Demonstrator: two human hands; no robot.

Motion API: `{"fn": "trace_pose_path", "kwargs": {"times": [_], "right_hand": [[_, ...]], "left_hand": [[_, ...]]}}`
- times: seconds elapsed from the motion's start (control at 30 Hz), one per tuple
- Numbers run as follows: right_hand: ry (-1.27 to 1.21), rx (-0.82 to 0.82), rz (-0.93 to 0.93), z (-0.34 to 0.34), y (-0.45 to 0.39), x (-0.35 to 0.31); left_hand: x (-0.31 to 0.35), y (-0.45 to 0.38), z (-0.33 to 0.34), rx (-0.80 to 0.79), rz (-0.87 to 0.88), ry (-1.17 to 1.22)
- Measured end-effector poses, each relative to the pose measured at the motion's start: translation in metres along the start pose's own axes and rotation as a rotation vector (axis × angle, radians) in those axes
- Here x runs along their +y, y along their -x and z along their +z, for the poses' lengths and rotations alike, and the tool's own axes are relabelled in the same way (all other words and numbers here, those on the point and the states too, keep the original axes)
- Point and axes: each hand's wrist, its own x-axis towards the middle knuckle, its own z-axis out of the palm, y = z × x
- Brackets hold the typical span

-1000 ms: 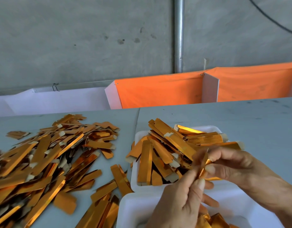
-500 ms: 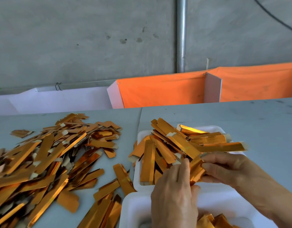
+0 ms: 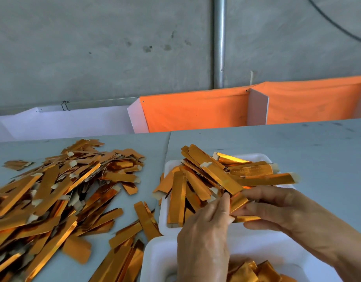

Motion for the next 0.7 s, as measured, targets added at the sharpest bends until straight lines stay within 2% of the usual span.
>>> {"fn": "trace_pose_path", "kwargs": {"times": [0.2,0.37,0.53,0.7], "right_hand": [[0.008,0.057,-0.079,-0.012,0.001,0.004],[0.042,0.081,-0.128,-0.017,0.000,0.005],[-0.170,0.019,-0.066,-0.021,-0.001,0.008],[-0.337,-0.001,0.013,-0.024,-0.001,0.009]], "left_hand": [[0.000,0.000,0.003,0.065,0.021,0.261],[0.000,0.000,-0.002,-0.031,0.065,0.358],[0.000,-0.001,-0.009,-0.095,0.017,0.508],[-0.001,0.002,-0.009,-0.115,0.046,0.370]]}}
